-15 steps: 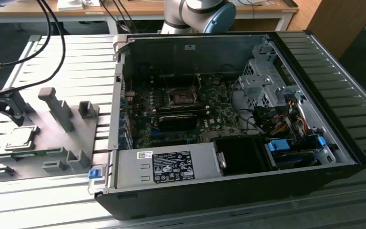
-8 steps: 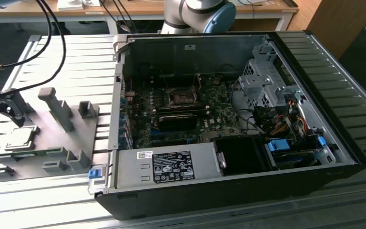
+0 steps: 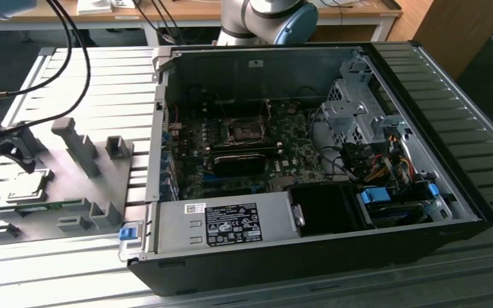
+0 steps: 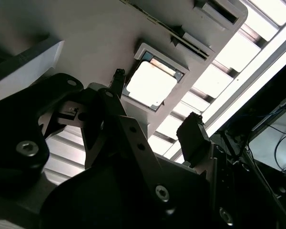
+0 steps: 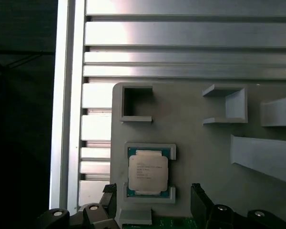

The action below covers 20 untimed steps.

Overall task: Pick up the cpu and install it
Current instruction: 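Pick up the cpu and move it towards the insertion slot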

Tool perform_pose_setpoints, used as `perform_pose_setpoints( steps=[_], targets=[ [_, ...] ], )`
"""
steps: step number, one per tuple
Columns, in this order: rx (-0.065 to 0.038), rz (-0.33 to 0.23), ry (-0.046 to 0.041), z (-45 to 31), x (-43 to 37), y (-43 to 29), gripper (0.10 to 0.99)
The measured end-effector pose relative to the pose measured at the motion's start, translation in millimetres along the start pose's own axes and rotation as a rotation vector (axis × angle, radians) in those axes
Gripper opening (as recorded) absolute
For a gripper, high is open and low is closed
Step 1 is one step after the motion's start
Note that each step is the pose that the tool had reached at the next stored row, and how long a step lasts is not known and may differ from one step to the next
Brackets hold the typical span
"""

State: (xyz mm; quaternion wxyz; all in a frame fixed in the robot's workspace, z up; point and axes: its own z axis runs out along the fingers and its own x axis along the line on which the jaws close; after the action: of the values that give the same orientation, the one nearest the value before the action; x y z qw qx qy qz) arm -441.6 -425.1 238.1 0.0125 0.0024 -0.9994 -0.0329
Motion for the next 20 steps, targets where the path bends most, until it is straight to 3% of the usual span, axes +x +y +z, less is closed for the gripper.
perform_pose_setpoints(
  steps=[20],
  targets=[
    [0.000, -0.003, 0.0004, 7.4, -0.2, -0.5, 0.718]
  ],
)
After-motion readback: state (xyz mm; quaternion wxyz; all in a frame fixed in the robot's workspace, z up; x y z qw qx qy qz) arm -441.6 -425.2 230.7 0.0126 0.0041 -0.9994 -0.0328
